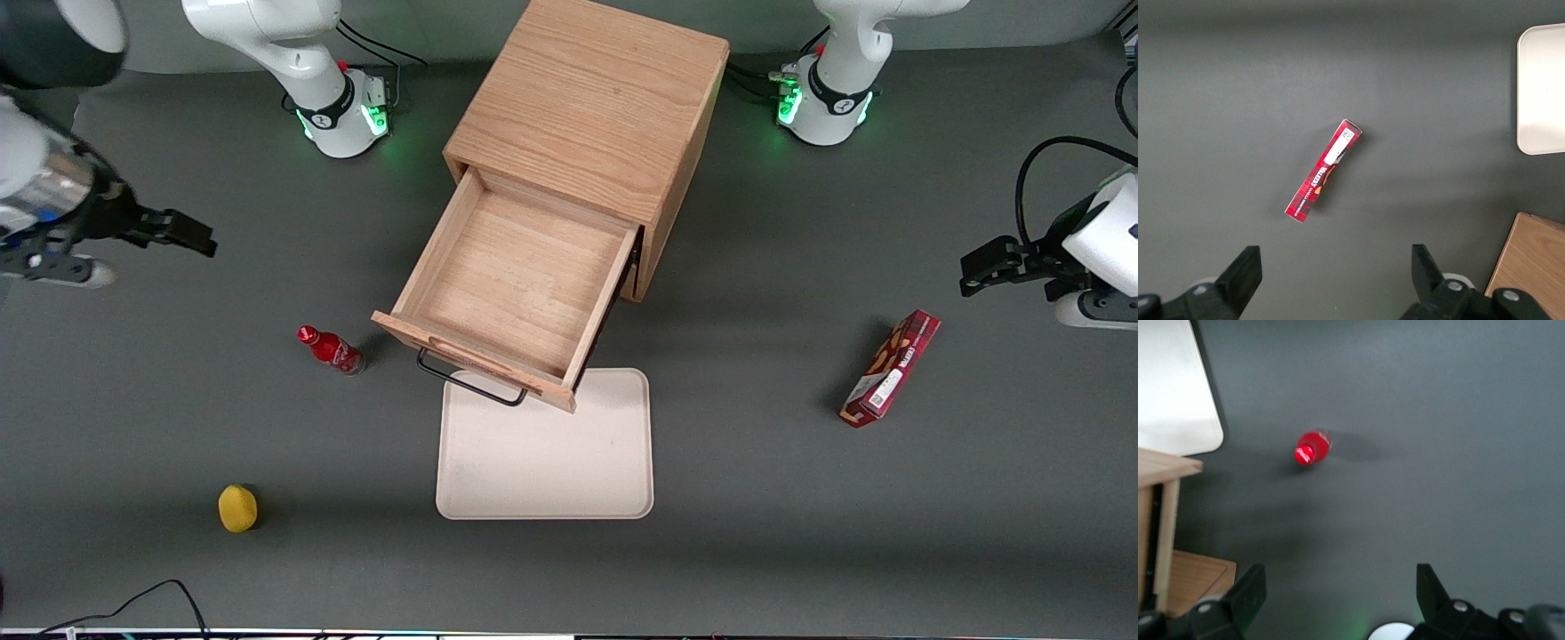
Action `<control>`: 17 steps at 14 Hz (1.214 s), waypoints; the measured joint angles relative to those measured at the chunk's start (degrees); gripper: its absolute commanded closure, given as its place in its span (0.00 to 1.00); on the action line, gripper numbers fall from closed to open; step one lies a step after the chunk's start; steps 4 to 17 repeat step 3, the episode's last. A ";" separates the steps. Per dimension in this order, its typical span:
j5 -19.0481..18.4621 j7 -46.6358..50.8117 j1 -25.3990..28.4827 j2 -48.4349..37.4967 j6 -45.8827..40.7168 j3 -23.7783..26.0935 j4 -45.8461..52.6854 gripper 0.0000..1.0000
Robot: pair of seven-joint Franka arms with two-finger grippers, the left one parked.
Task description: Open upper drawer
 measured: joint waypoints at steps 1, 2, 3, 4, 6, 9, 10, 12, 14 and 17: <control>0.00 0.13 0.18 -1.95 1.26 0.03 -2.58 0.00; 0.00 0.47 0.25 -3.03 1.51 0.04 -2.89 0.00; -0.01 1.06 0.21 -3.38 1.06 -0.02 -1.74 0.00; -0.01 1.06 0.21 -3.38 1.06 -0.02 -1.74 0.00; -0.01 1.06 0.21 -3.38 1.06 -0.02 -1.74 0.00; -0.01 1.06 0.21 -3.38 1.06 -0.02 -1.74 0.00; -0.01 1.06 0.21 -3.38 1.06 -0.02 -1.74 0.00; -0.01 1.06 0.21 -3.38 1.06 -0.02 -1.74 0.00; -0.01 1.06 0.21 -3.38 1.06 -0.02 -1.74 0.00; -0.01 1.06 0.21 -3.38 1.06 -0.02 -1.74 0.00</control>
